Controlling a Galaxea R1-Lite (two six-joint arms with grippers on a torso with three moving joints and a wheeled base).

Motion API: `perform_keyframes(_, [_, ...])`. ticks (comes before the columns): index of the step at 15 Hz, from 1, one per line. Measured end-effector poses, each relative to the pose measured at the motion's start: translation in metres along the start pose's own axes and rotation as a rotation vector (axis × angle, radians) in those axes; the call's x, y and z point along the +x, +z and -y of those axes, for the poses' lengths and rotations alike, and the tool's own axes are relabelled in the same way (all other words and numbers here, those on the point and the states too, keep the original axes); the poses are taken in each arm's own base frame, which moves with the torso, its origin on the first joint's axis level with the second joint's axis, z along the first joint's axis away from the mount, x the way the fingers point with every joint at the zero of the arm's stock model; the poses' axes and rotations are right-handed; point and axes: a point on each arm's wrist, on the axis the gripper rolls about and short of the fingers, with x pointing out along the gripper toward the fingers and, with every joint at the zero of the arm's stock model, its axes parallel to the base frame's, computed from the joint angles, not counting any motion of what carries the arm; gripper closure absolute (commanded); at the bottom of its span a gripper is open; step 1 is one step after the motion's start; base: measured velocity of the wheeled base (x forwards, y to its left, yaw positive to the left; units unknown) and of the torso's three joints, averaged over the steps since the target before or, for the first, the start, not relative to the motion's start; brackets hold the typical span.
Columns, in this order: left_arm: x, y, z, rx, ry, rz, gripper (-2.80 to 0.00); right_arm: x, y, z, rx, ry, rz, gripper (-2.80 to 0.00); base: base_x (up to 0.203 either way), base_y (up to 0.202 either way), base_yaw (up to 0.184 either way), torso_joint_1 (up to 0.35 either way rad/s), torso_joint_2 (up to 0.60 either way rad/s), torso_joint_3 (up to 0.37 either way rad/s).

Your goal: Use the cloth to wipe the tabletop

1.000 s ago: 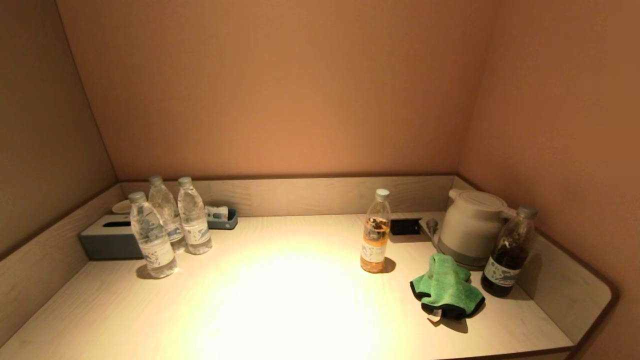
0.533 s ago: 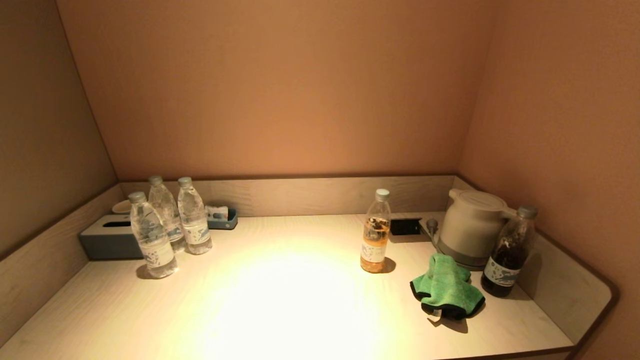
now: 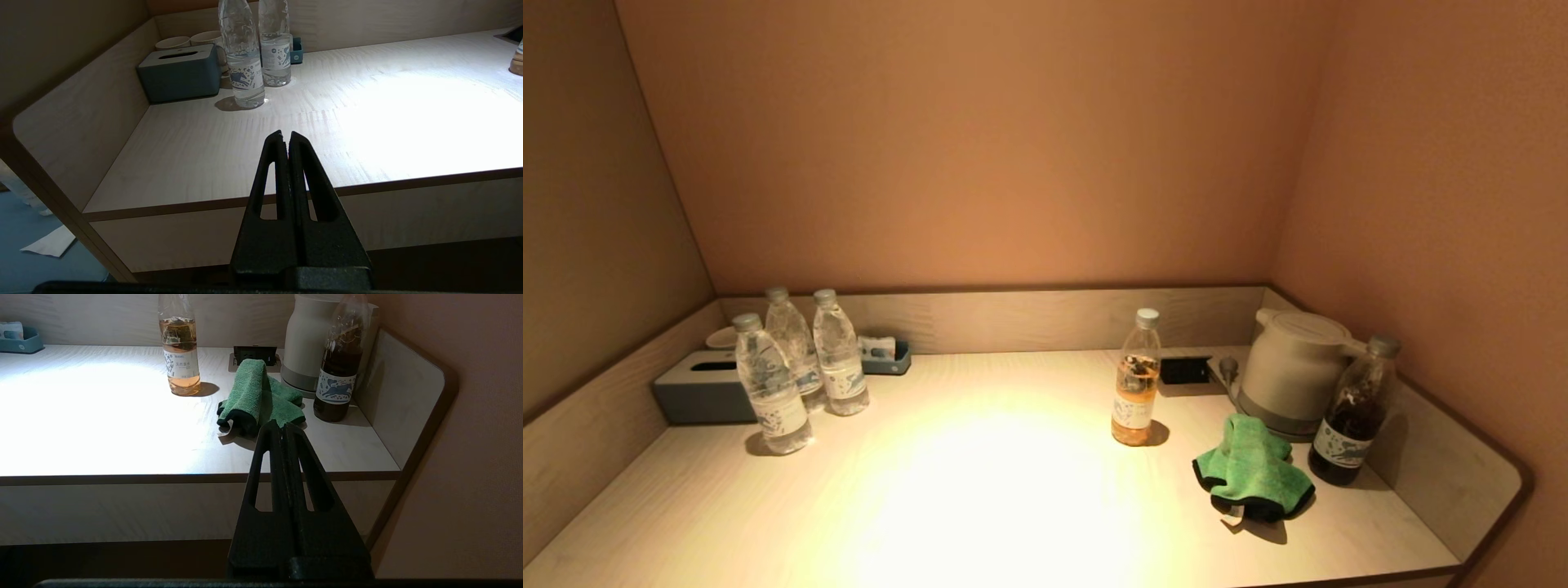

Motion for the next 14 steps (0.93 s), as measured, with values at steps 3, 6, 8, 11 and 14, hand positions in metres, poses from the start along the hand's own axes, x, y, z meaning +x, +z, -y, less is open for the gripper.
perform_keyframes(3, [0.0000,0.0000,0.0000,0.000,-0.001,0.000,0.00,0.0000,0.0000,0.0000,0.000,0.000,0.000,0.00,0.000,0.000,0.000,0.000,0.00,0.000])
perform_keyframes(6, [0.0000,0.0002,0.0000,0.000,0.000,0.001,0.00,0.0000,0.0001,0.0000,0.000,0.000,0.001,0.00,0.000,0.000,0.000,0.000,0.00,0.000])
perform_keyframes(8, [0.0000,0.0002,0.0000,0.000,0.000,0.001,0.00,0.0000,0.0000,0.0000,0.000,0.000,0.000,0.00,0.000,0.000,0.000,0.000,0.00,0.000])
perform_keyframes(11, [0.0000,0.0002,0.0000,0.000,0.000,0.001,0.00,0.0000,0.0000,0.0000,0.000,0.000,0.000,0.00,0.000,0.000,0.000,0.000,0.00,0.000])
perform_keyframes(14, [0.0000,0.0001,0.0000,0.000,0.000,0.001,0.00,0.0000,0.0000,0.0000,0.000,0.000,0.000,0.00,0.000,0.000,0.000,0.000,0.00,0.000])
